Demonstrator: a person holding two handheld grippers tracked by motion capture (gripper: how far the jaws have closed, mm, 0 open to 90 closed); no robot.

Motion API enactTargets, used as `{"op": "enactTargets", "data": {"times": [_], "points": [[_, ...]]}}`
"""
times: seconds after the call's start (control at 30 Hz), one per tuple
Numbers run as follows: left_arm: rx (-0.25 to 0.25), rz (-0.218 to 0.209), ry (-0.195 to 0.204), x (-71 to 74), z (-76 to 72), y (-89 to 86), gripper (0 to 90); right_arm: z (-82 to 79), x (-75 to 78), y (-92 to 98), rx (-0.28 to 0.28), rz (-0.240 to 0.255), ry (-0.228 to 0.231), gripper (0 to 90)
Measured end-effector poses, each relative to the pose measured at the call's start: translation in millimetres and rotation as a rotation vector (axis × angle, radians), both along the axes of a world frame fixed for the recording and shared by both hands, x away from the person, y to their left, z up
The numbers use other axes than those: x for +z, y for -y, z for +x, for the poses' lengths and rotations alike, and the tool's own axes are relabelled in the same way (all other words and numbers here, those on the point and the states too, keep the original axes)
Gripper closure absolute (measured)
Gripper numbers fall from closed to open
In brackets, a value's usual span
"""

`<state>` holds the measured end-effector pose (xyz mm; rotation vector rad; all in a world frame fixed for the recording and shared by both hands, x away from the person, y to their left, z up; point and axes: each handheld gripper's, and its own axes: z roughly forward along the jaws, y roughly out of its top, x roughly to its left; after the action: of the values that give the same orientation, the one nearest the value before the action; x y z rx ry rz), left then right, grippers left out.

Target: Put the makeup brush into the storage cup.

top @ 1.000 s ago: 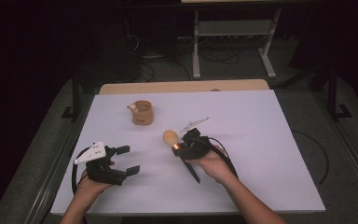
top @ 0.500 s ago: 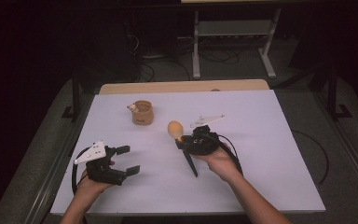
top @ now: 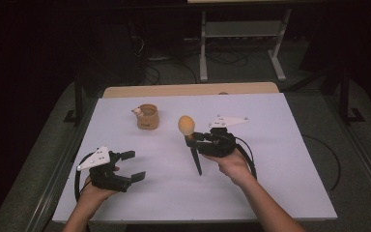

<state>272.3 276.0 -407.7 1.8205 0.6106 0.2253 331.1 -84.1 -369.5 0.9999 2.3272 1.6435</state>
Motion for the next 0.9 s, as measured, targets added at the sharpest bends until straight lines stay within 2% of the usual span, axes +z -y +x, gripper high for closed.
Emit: {"op": "enactTargets", "data": {"times": [0.07, 0.13, 0.27, 0.4, 0.5, 0.57, 0.6, 0.9], "points": [[-0.001, -0.002, 0.000, 0.0, -0.1, 0.7, 10.8, -0.5, 1.2, 1.1, 0.003, 0.009, 0.014, 62.9], [-0.004, -0.003, 0.000, 0.1, 0.0, 1.5, 10.8, -1.5, 3.8, 3.5, 0.017, 0.043, 0.032, 62.9], [-0.010, -0.007, 0.004, 0.7, -0.2, 2.7, 10.8, -2.3, 5.0, 6.1, 0.015, 0.054, 0.050, 62.9], [-0.022, -0.032, 0.003, 4.0, 1.5, 5.9, 10.8, -3.6, 7.8, 9.7, 0.037, 0.070, 0.076, 62.9], [-0.041, -0.058, 0.029, 13.5, 2.3, 12.7, 10.8, -5.4, 10.5, 11.9, 0.050, 0.086, 0.096, 62.9], [-0.052, -0.055, 0.031, 15.9, 2.7, 14.4, 10.8, -6.4, 12.5, 12.8, 0.054, 0.086, 0.110, 62.8], [-0.069, -0.034, 0.044, 20.3, 4.1, 17.7, 10.8, -6.8, 13.3, 13.2, 0.053, 0.088, 0.119, 62.8], [-0.130, -0.022, 0.067, 31.8, 15.1, 30.7, 10.7, -8.0, 20.1, 17.8, 0.072, 0.104, 0.144, 62.9]]}}
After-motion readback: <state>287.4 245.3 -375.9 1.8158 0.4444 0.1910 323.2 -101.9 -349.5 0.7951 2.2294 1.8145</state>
